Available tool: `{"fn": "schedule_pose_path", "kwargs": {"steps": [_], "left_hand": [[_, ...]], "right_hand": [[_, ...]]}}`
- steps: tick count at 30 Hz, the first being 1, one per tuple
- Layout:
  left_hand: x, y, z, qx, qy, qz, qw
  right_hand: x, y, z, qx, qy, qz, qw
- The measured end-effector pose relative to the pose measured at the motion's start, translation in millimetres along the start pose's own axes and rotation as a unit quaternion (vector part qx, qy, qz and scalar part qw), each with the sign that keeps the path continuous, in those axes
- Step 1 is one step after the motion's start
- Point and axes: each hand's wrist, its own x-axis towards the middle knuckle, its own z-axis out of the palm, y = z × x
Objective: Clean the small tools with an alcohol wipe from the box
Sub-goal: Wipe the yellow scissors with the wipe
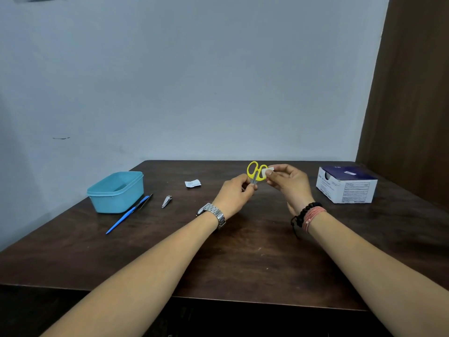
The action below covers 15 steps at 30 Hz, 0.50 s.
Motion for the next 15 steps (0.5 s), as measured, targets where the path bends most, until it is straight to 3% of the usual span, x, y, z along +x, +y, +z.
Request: {"fn": "schedule_pose_path", "kwargs": {"steps": [5,9,15], "left_hand": [[-1.2,0.0,0.5,0.034,-0.01,0.014,0.999],[-2.1,0.9,0.4,0.04,-0.017,0.013,0.999],[-2.6,2.5,1.5,0.06,-0.03,0.022,0.998]], "right_hand": [[0.6,-3.7,-3.8,-0.083,0.014,-0.058,0.995],[-1.2,-3.9,-5.5,-0.268,0.021,-0.166,0.949],[-3.3,0.5,-0.4,-0.353,-0.064,-0.251,0.899]]}}
